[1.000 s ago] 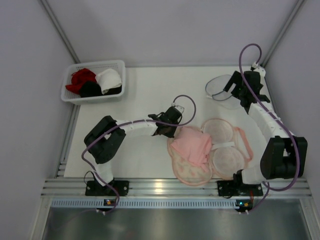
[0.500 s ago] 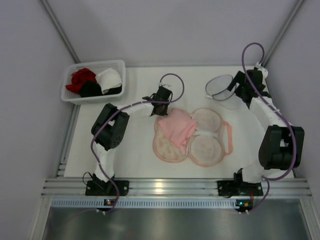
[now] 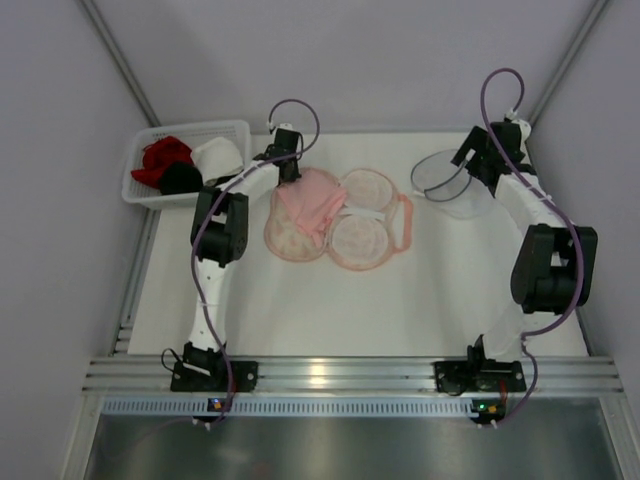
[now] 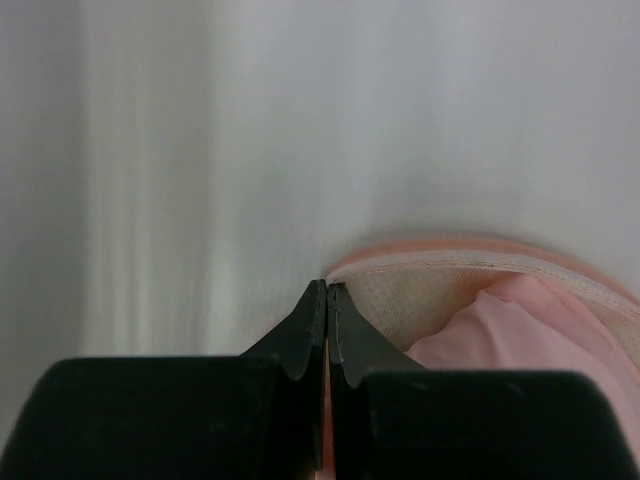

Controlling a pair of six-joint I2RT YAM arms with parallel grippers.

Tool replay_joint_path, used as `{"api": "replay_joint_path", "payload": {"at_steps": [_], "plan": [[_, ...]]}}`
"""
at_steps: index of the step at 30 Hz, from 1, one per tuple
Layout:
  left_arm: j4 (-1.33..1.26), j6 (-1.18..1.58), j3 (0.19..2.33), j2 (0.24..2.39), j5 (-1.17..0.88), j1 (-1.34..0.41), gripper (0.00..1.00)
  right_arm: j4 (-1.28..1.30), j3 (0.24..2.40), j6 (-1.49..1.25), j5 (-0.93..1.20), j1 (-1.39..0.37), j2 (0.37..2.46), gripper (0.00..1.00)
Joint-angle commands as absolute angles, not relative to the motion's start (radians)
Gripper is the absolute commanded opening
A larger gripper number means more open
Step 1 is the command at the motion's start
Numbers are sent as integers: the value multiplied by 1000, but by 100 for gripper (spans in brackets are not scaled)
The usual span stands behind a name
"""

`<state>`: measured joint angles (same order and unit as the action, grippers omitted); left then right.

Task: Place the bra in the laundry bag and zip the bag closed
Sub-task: Move the laundry bag to the center of the board, then open the laundry bag at the center of the board.

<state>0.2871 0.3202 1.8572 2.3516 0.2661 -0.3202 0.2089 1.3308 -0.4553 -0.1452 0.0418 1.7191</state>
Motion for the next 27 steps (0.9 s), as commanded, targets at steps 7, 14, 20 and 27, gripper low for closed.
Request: {"api": "replay_joint_path", "payload": {"at_steps": [7,14,20,27], "plan": [[270,434,1996,2410,304,-261,0,203,1329,-440,-163,37,1718,78],[267,357,1991,2272,256,-285,51,209,1307,-416,-184,37,1726,39],[268,273,1882,2048,285,-317,66,204,1275,-393,-212,35,1738,37],[249,178,1852,1944,180,-496,70,204,1261,-387,-206,35,1714,0]]}}
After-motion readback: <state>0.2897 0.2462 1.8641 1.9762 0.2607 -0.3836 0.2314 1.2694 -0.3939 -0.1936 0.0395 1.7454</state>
